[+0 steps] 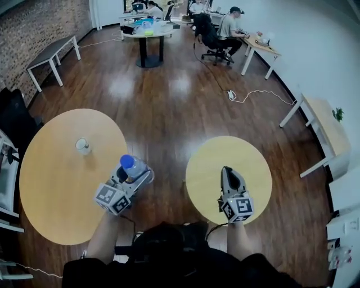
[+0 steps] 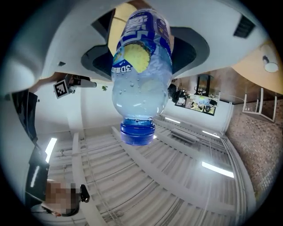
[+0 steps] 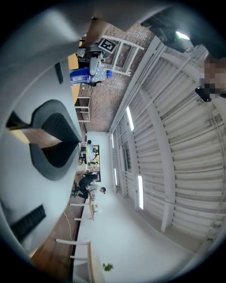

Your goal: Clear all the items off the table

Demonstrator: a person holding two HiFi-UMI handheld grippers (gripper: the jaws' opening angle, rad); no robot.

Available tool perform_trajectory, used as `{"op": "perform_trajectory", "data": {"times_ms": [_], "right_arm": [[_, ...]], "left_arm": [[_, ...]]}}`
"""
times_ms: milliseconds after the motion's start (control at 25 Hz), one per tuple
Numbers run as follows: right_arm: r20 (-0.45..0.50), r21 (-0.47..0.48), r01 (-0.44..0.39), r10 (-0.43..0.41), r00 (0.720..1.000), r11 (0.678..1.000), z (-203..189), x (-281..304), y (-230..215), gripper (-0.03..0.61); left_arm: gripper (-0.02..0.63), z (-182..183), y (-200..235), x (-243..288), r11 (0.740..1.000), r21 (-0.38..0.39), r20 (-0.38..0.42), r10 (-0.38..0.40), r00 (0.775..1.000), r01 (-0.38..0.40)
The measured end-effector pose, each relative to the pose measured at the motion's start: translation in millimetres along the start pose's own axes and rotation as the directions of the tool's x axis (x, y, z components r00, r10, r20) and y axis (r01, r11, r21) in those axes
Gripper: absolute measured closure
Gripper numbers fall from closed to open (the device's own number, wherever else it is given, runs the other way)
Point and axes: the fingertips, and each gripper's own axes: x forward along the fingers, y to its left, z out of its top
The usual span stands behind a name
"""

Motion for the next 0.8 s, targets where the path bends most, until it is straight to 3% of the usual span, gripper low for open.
{"op": "perform_trajectory", "data": {"times_ms": [160, 520, 800], "right_arm": [[-0.011, 0.057, 0.105, -0.104, 0.994, 0.993, -11.7, -33.5, -54.4, 0.574], [0.014, 0.05, 0.227, -0.228, 0.974, 0.973, -15.9, -84.3, -133.4, 0.574], [0.02, 0.085, 0.374, -0.377, 0.926, 0.924, -32.5, -146.7, -167.1, 0.574]], "left_arm": [[0.255, -2.3, -36.7, 42.2, 0.997, 0.009, -0.009, -0.075, 0.997, 0.075], [0.255, -28.7, -87.9, 121.9, 0.983, -0.005, -0.025, -0.182, 0.983, 0.182], [0.255, -54.0, -133.2, 168.9, 0.951, -0.009, -0.08, -0.31, 0.947, 0.31]]}}
